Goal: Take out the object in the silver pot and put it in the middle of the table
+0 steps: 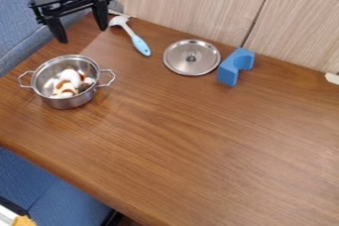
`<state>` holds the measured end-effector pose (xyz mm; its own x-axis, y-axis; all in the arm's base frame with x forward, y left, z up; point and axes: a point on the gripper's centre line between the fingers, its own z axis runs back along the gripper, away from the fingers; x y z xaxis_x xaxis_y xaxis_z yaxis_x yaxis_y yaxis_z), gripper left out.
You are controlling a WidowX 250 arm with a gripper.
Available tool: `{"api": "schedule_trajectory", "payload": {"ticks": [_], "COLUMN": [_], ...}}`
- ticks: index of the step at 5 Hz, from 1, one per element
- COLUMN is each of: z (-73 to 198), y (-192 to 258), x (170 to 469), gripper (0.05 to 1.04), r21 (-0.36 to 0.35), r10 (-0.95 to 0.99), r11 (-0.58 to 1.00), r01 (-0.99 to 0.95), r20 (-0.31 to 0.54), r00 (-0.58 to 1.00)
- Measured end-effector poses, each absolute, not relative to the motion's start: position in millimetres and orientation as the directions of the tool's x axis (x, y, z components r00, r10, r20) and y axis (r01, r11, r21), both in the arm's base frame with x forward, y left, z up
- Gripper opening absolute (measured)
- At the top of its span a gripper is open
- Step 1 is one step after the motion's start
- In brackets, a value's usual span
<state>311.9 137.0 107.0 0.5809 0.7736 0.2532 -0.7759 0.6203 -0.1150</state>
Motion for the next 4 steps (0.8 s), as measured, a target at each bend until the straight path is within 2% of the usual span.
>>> {"api": "schedule_trajectory", "payload": {"ticks": [2,4], "z": [88,58], "y": [145,166], "x": [305,291], "gripper": [0.999,0.999], "r21": [-0.077,-0.009], "r10": [0.766,0.743], "r11": [0.631,0.656], "r01": [-0.772,-0.755], "r20": [0.218,0.189], "r00": [0.604,0.643]}}
